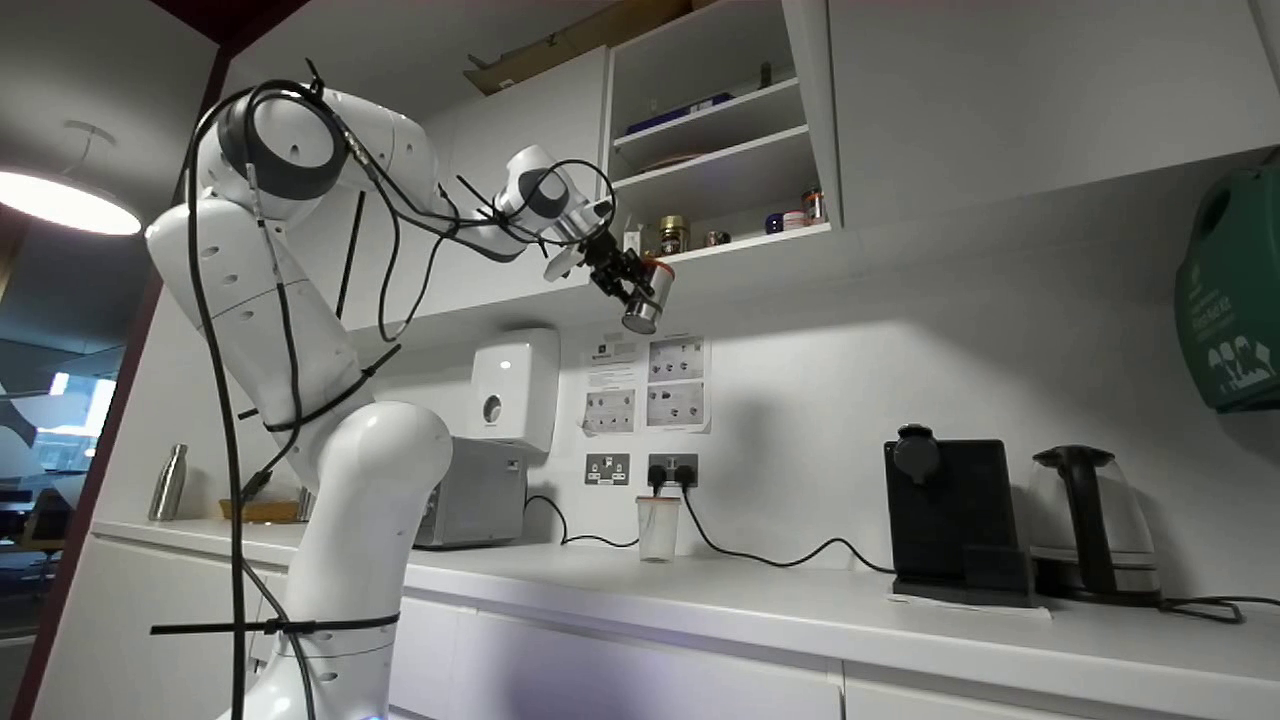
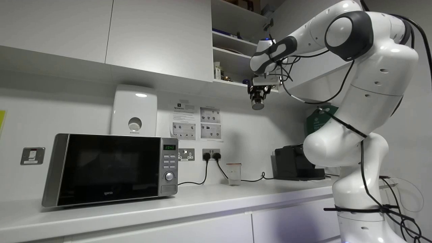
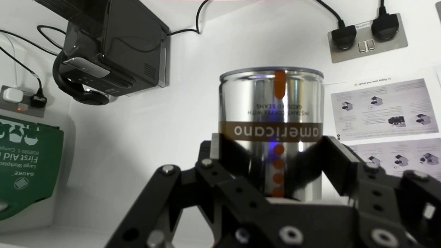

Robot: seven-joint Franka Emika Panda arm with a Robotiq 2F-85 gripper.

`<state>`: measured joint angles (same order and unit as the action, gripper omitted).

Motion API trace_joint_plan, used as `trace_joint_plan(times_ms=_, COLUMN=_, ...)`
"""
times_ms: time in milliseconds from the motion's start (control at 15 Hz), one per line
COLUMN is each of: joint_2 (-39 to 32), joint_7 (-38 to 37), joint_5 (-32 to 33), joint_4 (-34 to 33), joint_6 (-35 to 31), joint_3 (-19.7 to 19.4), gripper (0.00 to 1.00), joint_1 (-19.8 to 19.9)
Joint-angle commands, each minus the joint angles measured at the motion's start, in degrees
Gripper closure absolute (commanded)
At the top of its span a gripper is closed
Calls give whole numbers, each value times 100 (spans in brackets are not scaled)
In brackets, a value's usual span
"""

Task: Remove the object from the shelve and put it on the base top

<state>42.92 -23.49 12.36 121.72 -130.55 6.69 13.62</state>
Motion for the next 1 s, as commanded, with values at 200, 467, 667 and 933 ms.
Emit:
trace_joint_plan(times_ms=200, joint_2=14, joint_7=141, joint_5=78, joint_4=7, joint_6=130, joint_3=18, gripper=51, joint_1=2)
trace_joint_plan(times_ms=467, joint_2=-10, joint_7=43, joint_5=7, joint_4=21, joint_6=14, joint_3=8, gripper=26, joint_1=2)
trace_joint_plan(times_ms=667, joint_2=-10, joint_7=46, joint_5=7, joint_4=26, joint_6=14, joint_3=7, gripper=26, joint_1=2)
trace_joint_plan(times_ms=933, joint_2=-10, joint_7=47, joint_5=7, joint_4=30, joint_6=14, joint_3=7, gripper=26, joint_1=2)
